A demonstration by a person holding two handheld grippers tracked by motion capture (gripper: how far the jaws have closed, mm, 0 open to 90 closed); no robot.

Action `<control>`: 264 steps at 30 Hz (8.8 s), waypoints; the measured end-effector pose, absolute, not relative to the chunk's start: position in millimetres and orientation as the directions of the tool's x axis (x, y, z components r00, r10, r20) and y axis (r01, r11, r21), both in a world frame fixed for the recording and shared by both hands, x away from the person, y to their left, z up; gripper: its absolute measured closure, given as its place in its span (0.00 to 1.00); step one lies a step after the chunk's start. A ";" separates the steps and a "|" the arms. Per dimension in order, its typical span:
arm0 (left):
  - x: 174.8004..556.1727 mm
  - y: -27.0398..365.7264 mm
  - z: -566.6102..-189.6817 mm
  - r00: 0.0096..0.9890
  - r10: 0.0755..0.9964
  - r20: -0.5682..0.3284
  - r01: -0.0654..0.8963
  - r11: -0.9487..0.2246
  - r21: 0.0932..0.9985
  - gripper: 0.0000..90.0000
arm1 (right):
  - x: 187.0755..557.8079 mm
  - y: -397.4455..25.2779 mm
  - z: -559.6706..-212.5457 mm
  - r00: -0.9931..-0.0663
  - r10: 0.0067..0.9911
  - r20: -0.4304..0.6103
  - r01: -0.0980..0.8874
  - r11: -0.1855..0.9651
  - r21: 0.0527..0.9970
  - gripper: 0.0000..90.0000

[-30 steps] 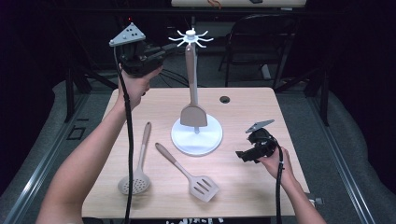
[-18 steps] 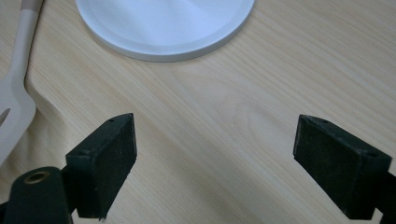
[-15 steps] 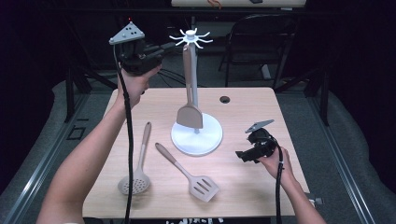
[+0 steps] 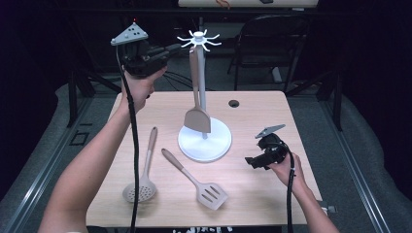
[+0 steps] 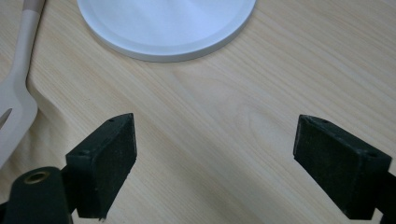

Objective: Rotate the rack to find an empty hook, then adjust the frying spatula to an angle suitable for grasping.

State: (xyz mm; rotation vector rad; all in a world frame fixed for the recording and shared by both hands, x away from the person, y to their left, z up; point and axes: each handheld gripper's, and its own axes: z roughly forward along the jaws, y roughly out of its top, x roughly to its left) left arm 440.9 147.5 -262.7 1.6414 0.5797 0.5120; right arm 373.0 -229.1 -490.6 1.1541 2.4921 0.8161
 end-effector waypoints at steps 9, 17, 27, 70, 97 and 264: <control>434.4 154.7 -266.7 0.786 0.618 0.003 0.093 -0.123 0.988 0.74 | 372.8 -228.5 -490.6 -0.644 0.765 -0.019 0.609 0.528 0.592 0.15; 428.2 165.1 -283.1 0.759 0.651 -0.020 0.142 -0.135 0.981 0.49 | 371.0 -225.0 -488.9 -0.657 0.754 -0.014 0.606 0.539 0.585 0.13; 421.4 183.5 -324.0 0.729 0.684 -0.021 0.207 -0.191 0.960 0.25 | 369.2 -218.9 -491.1 -0.683 0.730 -0.007 0.590 0.558 0.583 0.06; 402.0 229.4 -480.1 0.573 0.797 -0.193 0.556 -0.204 0.805 0.00 | 354.3 -181.5 -494.8 -0.749 0.660 0.063 0.547 0.561 0.621 0.01; 411.0 227.9 -495.7 0.559 0.802 -0.209 0.607 -0.225 0.762 0.02 | 322.6 -146.5 -509.3 -0.823 0.542 0.172 0.536 0.638 0.553 0.94; 341.1 157.4 -474.5 0.772 0.485 -0.411 0.491 -0.043 0.870 0.85 | 333.6 -84.8 -485.1 -0.851 0.509 0.130 0.418 0.506 0.754 0.55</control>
